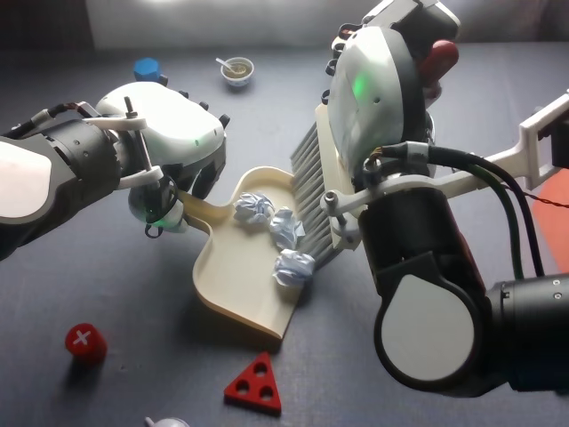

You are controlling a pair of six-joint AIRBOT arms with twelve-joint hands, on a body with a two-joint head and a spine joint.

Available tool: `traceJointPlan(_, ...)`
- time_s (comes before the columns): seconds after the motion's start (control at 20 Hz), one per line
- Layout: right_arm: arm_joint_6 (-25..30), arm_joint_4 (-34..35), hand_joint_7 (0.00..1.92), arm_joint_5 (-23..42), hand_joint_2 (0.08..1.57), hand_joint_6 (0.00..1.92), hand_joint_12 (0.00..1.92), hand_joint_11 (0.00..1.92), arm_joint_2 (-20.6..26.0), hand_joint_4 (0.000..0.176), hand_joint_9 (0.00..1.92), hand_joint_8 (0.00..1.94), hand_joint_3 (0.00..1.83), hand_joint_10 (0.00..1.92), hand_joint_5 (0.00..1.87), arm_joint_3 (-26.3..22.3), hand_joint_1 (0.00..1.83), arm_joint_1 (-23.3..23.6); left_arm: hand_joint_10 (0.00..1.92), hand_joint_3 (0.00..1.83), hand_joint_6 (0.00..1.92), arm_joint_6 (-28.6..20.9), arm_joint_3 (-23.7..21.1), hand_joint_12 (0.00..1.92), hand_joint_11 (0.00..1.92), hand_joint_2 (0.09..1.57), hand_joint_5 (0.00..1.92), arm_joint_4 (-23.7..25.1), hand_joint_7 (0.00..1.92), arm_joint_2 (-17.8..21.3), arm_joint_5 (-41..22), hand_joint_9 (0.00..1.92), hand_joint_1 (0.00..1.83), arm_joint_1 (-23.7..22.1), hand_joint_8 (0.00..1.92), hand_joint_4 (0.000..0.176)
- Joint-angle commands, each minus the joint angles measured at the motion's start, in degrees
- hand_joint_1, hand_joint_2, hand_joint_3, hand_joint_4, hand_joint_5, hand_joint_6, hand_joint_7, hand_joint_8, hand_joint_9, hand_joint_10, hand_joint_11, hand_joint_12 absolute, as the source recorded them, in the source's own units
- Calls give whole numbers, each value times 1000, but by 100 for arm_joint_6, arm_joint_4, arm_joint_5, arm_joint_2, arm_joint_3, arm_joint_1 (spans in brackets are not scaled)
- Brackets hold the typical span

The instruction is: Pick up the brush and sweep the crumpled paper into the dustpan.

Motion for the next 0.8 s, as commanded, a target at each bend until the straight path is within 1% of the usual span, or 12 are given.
traceJointPlan(0.0, -96, -673, 929, -399, 1442, 1921, 1921, 670, 31, 0, 818, 1941, 2, 1921, 904, 0, 617, 100, 1, 0, 1023, 37, -23, 920, 653, 1078, 1049, 170, 1099, 13, 367, 1117, 1253, -51, 636, 0)
traceJointPlan(0.05, -100, -673, 935, -396, 1444, 1921, 1921, 648, 28, 0, 817, 1941, 2, 1921, 908, 0, 609, 115, 0, 0, 1007, 37, -17, 920, 648, 1077, 1058, 170, 1096, 13, 367, 1116, 1254, -46, 641, 0)
traceJointPlan(0.1, -103, -674, 943, -392, 1452, 1921, 1921, 687, 26, 0, 829, 1941, 4, 1921, 909, 0, 602, 125, 4, 0, 1006, 38, -12, 901, 678, 1072, 1055, 171, 1124, 13, 367, 1136, 1253, -41, 600, 0)
traceJointPlan(0.15, -104, -677, 939, -387, 1449, 1921, 1921, 746, 26, 0, 840, 1941, 0, 1921, 898, 0, 635, 137, 3, 0, 995, 39, -2, 889, 692, 1066, 1059, 177, 1149, 13, 367, 1144, 1255, -40, 561, 0)
traceJointPlan(0.2, -104, -681, 938, -386, 1443, 1921, 1921, 823, 26, 0, 858, 1941, 0, 1921, 895, 0, 644, 144, 0, 1, 1012, 40, 2, 885, 683, 1071, 1049, 181, 1137, 12, 367, 1134, 1253, -38, 578, 0)
traceJointPlan(0.25, -104, -685, 929, -385, 1440, 1921, 1921, 855, 26, 0, 857, 1941, 0, 1921, 888, 2, 656, 156, 1, 0, 1016, 40, 7, 868, 705, 1071, 1048, 183, 1142, 12, 367, 1139, 1254, -35, 568, 0)
traceJointPlan(0.35, -104, -701, 930, -385, 1441, 1921, 1921, 814, 26, 0, 843, 1941, 1, 1921, 888, 2, 630, 183, 1, 0, 1016, 40, 8, 861, 705, 1070, 1045, 183, 1148, 12, 367, 1139, 1253, -27, 566, 0)
traceJointPlan(0.45, -105, -729, 907, -385, 1438, 1921, 1921, 824, 53, 0, 828, 1941, 0, 1921, 880, -17, 656, 205, 2, 0, 1032, 39, 1, 812, 726, 1079, 1044, 182, 1106, 12, 367, 1126, 1254, -25, 621, 0)
traceJointPlan(0.5, -105, -755, 898, -387, 1434, 1921, 1921, 796, 109, 0, 812, 1941, 0, 1921, 881, -43, 663, 210, 0, 2, 1051, 39, -3, 791, 718, 1083, 1032, 182, 1091, 12, 367, 1114, 1251, -23, 647, 0)
traceJointPlan(0.55, -105, -789, 887, -387, 1443, 1921, 1921, 806, 168, 0, 804, 1941, 2, 1921, 869, -67, 645, 212, 2, 1, 1060, 39, -8, 789, 726, 1084, 1025, 182, 1094, 13, 367, 1116, 1250, -18, 647, 0)
traceJointPlan(0.65, -104, -837, 916, -386, 1441, 1921, 1921, 843, 288, 0, 841, 1941, 0, 1921, 885, -95, 662, 212, 1, 0, 1018, 39, -13, 780, 719, 1076, 1052, 181, 1107, 15, 367, 1120, 1255, -14, 620, 0)
traceJointPlan(0.75, -104, -849, 935, -385, 1423, 1921, 1921, 831, 391, 0, 856, 1941, 0, 1921, 892, -124, 686, 212, 5, 0, 1023, 39, -14, 795, 752, 1076, 1041, 181, 1121, 14, 366, 1131, 1251, -19, 612, 0)
